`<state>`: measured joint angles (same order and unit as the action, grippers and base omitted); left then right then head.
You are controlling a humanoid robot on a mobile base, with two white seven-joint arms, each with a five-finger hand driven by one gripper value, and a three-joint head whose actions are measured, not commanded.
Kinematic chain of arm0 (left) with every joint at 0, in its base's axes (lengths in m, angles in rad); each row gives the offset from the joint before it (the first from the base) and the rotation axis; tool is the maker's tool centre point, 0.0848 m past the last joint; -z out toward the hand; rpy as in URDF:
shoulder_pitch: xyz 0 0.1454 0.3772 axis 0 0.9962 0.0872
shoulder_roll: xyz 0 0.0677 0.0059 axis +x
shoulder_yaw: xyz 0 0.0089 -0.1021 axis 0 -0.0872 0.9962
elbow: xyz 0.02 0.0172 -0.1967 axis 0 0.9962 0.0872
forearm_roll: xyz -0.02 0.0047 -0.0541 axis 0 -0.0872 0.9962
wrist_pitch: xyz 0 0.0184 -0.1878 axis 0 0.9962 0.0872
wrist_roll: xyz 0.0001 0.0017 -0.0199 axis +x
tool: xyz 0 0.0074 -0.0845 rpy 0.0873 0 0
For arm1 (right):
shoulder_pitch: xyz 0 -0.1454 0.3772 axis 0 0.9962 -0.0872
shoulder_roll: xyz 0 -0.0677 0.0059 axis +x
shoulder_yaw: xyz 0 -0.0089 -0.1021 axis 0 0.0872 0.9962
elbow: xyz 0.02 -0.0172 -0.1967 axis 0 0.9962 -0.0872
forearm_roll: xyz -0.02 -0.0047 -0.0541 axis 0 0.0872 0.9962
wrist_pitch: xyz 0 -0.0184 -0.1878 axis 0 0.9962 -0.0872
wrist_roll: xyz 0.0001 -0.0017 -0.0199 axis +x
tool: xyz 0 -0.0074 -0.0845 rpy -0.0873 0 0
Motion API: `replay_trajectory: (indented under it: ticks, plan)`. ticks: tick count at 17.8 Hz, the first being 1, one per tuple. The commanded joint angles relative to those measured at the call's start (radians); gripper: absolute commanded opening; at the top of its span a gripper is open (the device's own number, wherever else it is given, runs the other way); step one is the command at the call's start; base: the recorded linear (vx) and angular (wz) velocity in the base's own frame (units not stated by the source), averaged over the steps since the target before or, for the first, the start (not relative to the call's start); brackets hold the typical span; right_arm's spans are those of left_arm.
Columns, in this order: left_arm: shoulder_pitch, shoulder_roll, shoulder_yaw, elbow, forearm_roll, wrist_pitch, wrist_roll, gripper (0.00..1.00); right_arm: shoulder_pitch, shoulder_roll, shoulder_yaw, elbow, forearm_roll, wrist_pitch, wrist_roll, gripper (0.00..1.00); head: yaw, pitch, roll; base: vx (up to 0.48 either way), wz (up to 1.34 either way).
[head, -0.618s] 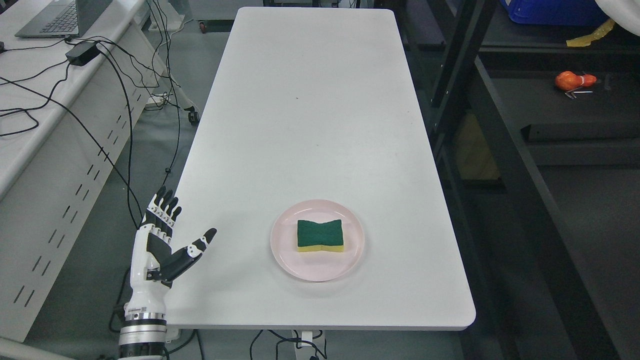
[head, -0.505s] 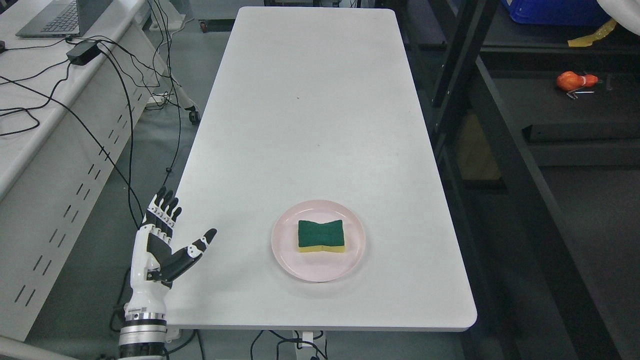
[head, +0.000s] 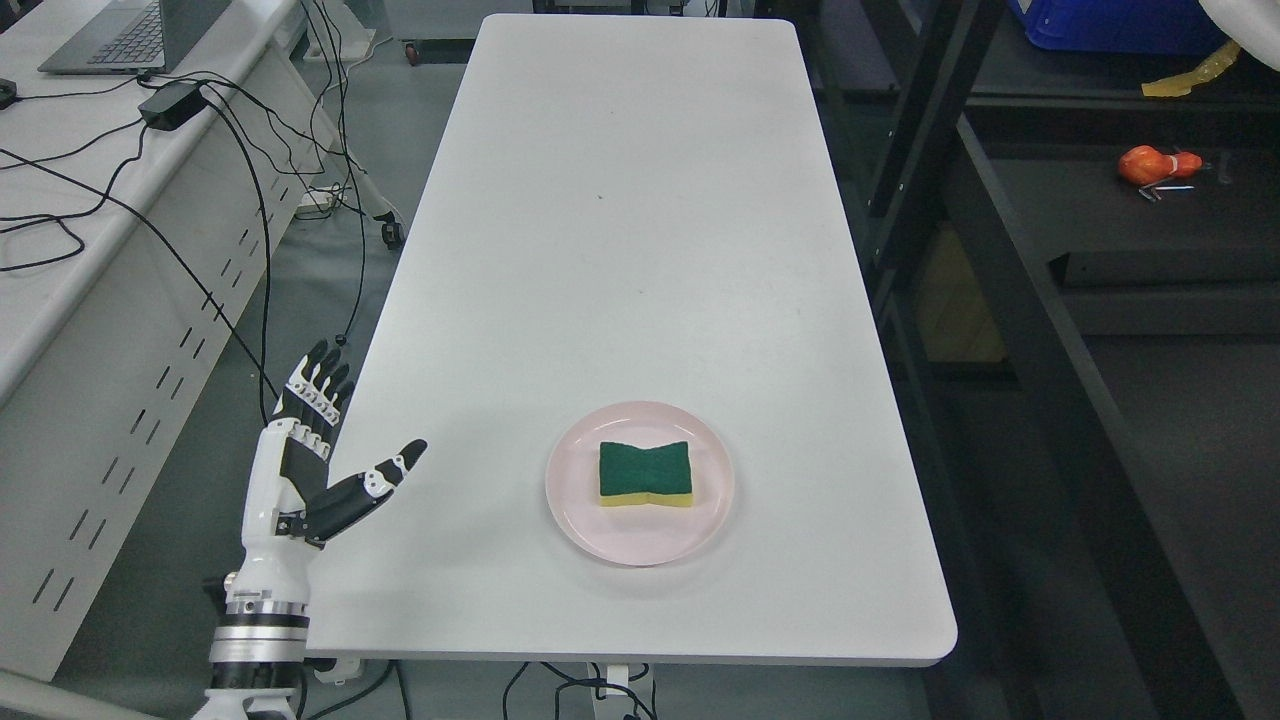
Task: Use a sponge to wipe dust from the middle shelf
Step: 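Raise the left hand off the table edge toward the pink plate, then reach the open left hand over the sponge on the pink plate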
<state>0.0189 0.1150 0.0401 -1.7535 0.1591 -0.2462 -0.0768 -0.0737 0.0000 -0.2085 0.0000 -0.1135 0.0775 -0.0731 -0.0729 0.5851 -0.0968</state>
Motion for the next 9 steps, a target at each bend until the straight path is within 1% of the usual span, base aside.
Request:
replay_trajectory:
  ticks: [1, 4, 5, 7, 9]
  plan:
    - [-0.161, 0.235, -0.003, 0.097, -0.267, -0.040, -0.168, 0.98, 0.000, -0.017, 0.000, -0.017, 0.000, -0.001, -0.001, 1.00, 0.0000, 0.000, 0.000, 0.000, 0.00]
    - [-0.288, 0.232, -0.023, 0.141, -0.572, -0.158, -0.287, 0.96, 0.000, -0.017, 0.000, -0.017, 0.000, -0.001, -0.001, 1.00, 0.0000, 0.000, 0.000, 0.000, 0.00]
    - [-0.331, 0.235, -0.061, 0.143, -0.699, -0.229, -0.311, 0.96, 0.000, -0.017, 0.000, -0.017, 0.000, -0.001, -0.001, 1.00, 0.0000, 0.000, 0.000, 0.000, 0.00]
    - [-0.381, 0.244, -0.136, 0.143, -0.876, -0.326, -0.327, 0.95, 0.000, -0.017, 0.000, -0.017, 0.000, -0.001, -0.001, 1.00, 0.0000, 0.000, 0.000, 0.000, 0.00]
    - [-0.440, 0.284, -0.205, 0.143, -1.027, -0.367, -0.345, 0.95, 0.000, -0.017, 0.000, -0.017, 0.000, -0.001, -0.001, 1.00, 0.0000, 0.000, 0.000, 0.000, 0.00]
